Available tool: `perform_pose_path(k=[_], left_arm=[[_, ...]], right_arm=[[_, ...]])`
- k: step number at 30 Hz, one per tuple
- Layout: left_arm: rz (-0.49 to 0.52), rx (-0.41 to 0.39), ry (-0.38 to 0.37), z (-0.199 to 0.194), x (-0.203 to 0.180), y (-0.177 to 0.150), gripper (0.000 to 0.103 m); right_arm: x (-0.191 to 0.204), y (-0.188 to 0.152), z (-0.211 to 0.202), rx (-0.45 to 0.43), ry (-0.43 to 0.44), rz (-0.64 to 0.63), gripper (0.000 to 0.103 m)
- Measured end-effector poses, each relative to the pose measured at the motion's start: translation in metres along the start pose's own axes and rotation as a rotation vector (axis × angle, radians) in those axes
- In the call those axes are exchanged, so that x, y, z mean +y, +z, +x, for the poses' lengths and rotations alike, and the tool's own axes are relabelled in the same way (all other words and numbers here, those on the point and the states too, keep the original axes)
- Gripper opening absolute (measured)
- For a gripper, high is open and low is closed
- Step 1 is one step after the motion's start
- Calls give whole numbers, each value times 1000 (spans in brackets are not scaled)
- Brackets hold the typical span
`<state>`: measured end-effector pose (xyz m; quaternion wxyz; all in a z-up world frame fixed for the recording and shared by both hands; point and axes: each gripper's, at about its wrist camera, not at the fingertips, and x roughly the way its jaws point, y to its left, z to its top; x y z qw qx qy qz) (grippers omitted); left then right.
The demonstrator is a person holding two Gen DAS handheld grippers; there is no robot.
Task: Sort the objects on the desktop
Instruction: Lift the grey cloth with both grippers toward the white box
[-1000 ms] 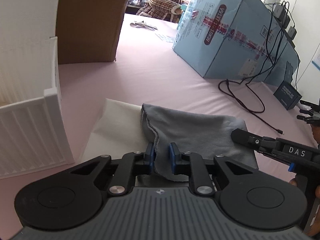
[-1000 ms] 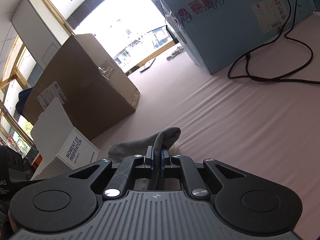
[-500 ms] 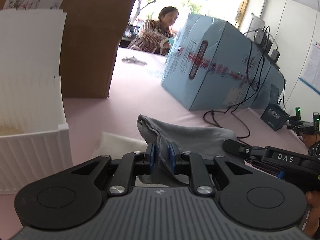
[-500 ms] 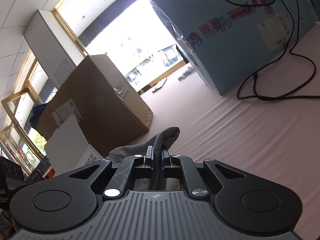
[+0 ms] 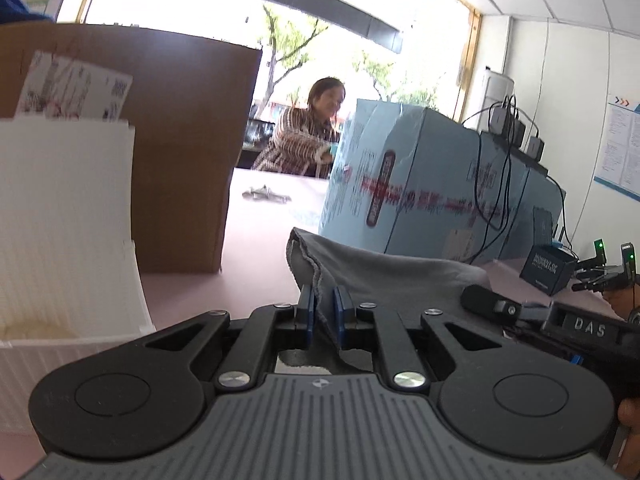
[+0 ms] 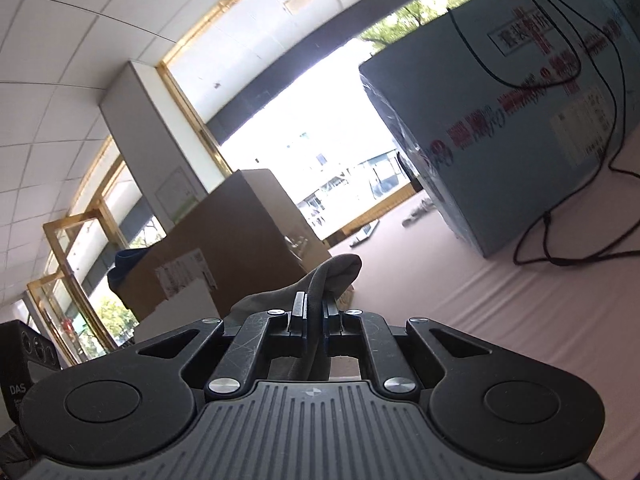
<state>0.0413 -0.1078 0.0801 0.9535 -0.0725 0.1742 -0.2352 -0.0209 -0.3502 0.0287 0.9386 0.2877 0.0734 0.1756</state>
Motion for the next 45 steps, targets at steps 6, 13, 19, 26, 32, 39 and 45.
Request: perform_pose_path(k=[6, 13, 19, 26, 32, 39, 45], left_arm=[[29, -46, 22, -18, 6, 10, 9], [19, -98, 63, -45, 27, 23, 9], [-12, -161, 123, -74, 57, 36, 9], [-56, -220, 193, -109, 104, 56, 9], [-176, -267, 297, -135, 152, 81, 9], [-267, -185, 327, -131, 191, 84, 9], [-269, -77, 296, -103, 193, 76, 9]], right_arm=[[19, 0, 6, -28, 39, -36, 7], [60, -1, 24, -21, 96, -100, 7], [105, -1, 49, -13, 166, -168, 7], [161, -4, 88, -20, 270, -201, 7], [216, -9, 136, -21, 359, -181, 7], [242, -30, 172, 15, 309, -190, 7], [224, -31, 183, 81, 212, -158, 7]])
